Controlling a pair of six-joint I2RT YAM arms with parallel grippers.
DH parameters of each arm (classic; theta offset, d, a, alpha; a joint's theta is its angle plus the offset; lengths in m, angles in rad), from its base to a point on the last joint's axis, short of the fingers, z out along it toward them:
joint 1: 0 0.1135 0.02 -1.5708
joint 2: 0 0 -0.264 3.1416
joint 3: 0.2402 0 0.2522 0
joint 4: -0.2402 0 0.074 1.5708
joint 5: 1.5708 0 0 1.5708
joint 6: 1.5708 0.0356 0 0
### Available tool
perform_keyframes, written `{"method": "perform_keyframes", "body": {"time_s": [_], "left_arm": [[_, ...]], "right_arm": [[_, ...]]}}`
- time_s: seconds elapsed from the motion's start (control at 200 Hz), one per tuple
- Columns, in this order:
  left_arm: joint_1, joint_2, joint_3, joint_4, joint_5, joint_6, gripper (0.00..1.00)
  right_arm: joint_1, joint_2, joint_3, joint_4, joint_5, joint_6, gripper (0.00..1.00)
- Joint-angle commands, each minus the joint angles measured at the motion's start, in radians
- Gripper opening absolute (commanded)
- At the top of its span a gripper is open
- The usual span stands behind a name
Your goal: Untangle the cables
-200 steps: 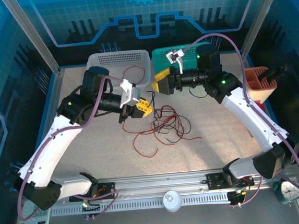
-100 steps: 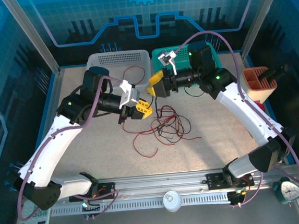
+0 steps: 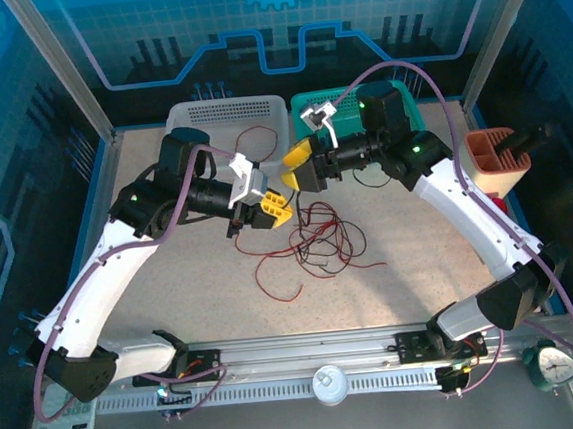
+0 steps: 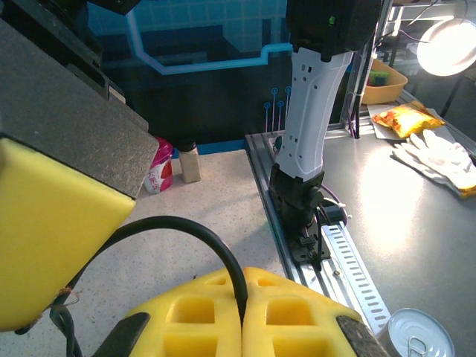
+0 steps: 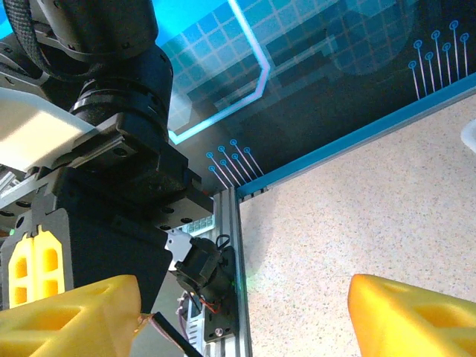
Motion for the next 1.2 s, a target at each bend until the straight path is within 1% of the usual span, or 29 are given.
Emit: {"method": "perform_keyframes", "body": {"time_s": [0.0,0.205,0.34,0.5,0.59,0.635,0.68,0.72,0.775,0.78,0.87,0.91,0.99,1.075,1.195], "left_arm": [[-0.004,0.008,-0.018,-0.008,0.052,0.029,0.00],[-0.002,0.003,-0.020,-0.005,0.051,0.032,0.00],[-0.003,0.003,-0.013,0.003,0.048,0.031,0.00],[-0.003,0.009,-0.003,0.004,0.046,0.029,0.00],[-0.003,0.010,-0.003,0.011,0.040,0.027,0.00],[-0.002,0.010,-0.003,0.012,0.040,0.025,0.00],[-0.003,0.009,-0.005,0.017,0.039,0.021,0.00],[-0.002,0.008,-0.007,0.019,0.037,0.019,0.00],[-0.004,0.006,-0.009,0.021,0.035,0.018,0.00],[-0.003,0.006,-0.010,0.022,0.034,0.017,0.00],[-0.004,-0.004,-0.020,0.050,0.027,-0.003,0.00],[-0.003,-0.011,-0.027,0.082,0.019,-0.035,0.00],[0.000,-0.032,-0.049,0.200,-0.010,-0.161,0.00],[0.002,-0.046,-0.055,0.313,-0.004,-0.294,0.00],[0.002,-0.049,-0.058,0.466,-0.038,-0.538,0.00]], "right_arm": [[0.006,-0.021,0.023,0.034,-0.043,0.018,0.76],[0.005,-0.022,0.021,0.015,-0.072,0.008,0.76],[0.006,-0.024,-0.017,0.007,-0.083,-0.002,0.76],[0.011,-0.032,-0.068,0.009,-0.087,-0.016,0.76],[0.015,-0.023,-0.065,-0.026,-0.076,-0.042,0.74],[0.016,-0.023,-0.066,-0.034,-0.066,-0.051,0.70],[0.012,-0.025,-0.070,-0.034,-0.064,-0.053,0.62],[0.005,-0.028,-0.074,-0.027,-0.065,-0.049,0.49],[-0.008,-0.034,-0.077,-0.011,-0.079,-0.037,0.29],[-0.008,-0.034,-0.077,-0.011,-0.079,-0.037,0.29],[-0.030,-0.046,-0.085,0.003,-0.080,-0.029,0.08],[-0.041,-0.054,-0.092,0.009,-0.071,-0.024,0.00],[-0.072,-0.073,-0.122,0.037,-0.021,-0.003,0.00],[-0.109,-0.095,-0.172,0.100,0.016,0.046,0.00],[-0.147,-0.121,-0.239,0.206,0.071,0.128,0.00]]}}
